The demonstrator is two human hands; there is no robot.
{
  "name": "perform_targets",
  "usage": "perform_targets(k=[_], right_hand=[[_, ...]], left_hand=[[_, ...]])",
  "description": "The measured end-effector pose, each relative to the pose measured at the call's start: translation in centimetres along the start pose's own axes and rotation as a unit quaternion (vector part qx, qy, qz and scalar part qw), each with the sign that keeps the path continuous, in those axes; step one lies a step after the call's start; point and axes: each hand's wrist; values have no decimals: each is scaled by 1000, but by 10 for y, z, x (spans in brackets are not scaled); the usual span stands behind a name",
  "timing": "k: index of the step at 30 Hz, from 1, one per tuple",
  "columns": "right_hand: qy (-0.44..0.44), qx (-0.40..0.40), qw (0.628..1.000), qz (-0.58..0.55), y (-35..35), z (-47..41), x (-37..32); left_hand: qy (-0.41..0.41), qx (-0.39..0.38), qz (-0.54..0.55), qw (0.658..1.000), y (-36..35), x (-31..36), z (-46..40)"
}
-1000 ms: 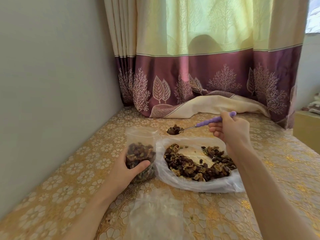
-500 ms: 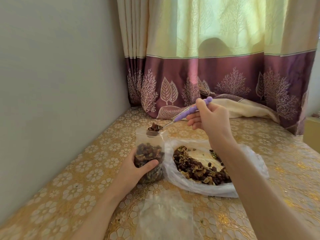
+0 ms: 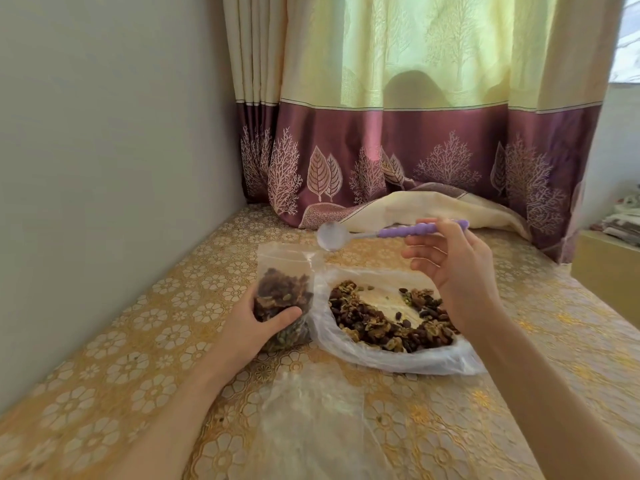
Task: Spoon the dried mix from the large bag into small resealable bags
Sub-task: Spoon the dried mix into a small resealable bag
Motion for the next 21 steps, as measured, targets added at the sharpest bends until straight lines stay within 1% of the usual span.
perform_targets(k=[2, 4, 9, 11, 14, 21], right_hand=[[-8, 48, 999, 4, 18, 8, 4], [-15, 79, 996, 27, 35, 16, 9], [-4, 118, 979, 166, 63, 33, 27], [1, 131, 971, 200, 69, 36, 30], [1, 126, 969, 210, 75, 40, 33], [-32, 92, 977, 187, 78, 47, 37]], left_hand=[[3, 2, -3, 1000, 0, 1, 0], [8, 6, -9, 1000, -1, 1, 1], [11, 11, -4, 1000, -3, 1, 0], [12, 14, -7, 1000, -3, -1, 0], [11, 15, -10, 1000, -3, -2, -1], [7, 6, -9, 1000, -1, -6, -1]])
Point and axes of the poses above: each hand's wrist, its own z-axis away from the middle knuckle, its own y-axis out of the back of the hand, x = y × z, and after that the axes turned 13 degrees about -x, right-handed
